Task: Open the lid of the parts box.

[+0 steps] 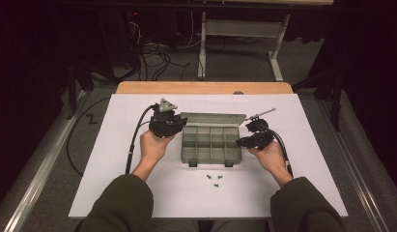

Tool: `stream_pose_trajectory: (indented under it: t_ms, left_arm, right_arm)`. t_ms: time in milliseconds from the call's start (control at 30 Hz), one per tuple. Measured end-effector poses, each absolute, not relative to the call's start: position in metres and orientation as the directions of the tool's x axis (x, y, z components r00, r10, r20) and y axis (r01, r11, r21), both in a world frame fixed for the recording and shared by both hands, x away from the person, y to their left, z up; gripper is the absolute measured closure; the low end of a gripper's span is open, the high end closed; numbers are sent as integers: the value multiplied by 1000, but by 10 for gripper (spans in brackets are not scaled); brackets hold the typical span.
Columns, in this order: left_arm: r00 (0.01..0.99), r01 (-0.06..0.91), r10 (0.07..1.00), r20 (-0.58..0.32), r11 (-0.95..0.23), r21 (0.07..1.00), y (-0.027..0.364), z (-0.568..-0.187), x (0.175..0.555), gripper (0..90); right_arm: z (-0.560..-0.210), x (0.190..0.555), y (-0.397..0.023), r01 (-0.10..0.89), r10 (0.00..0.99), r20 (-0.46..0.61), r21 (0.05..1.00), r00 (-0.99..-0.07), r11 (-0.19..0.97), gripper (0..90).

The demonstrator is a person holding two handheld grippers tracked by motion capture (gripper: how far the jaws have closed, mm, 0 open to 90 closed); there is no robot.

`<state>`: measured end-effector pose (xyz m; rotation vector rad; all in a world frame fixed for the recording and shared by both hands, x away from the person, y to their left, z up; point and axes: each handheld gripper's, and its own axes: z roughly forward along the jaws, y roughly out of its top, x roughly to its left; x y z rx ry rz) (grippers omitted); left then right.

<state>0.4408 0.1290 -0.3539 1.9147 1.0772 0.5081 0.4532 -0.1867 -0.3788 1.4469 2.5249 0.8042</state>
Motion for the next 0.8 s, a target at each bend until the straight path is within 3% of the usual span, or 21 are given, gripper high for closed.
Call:
stream_pose_trajectory:
  t_ms: [200, 233, 800]
  left_arm:
    - [509, 512, 853, -112, -196, 837, 126, -360, 450, 736]
    - [526, 513, 847, -76, -245, 823, 129, -359, 452, 738]
    - [491, 562, 866, -93, -233, 794, 126, -370, 471, 758]
  right_arm:
    - [-379, 453, -187, 756, 825, 142, 507, -547, 414, 752]
    - [-379, 453, -187, 755, 825, 142, 508, -548, 414, 752]
    - [-379, 452, -187, 752, 823, 139, 510, -551, 418, 754]
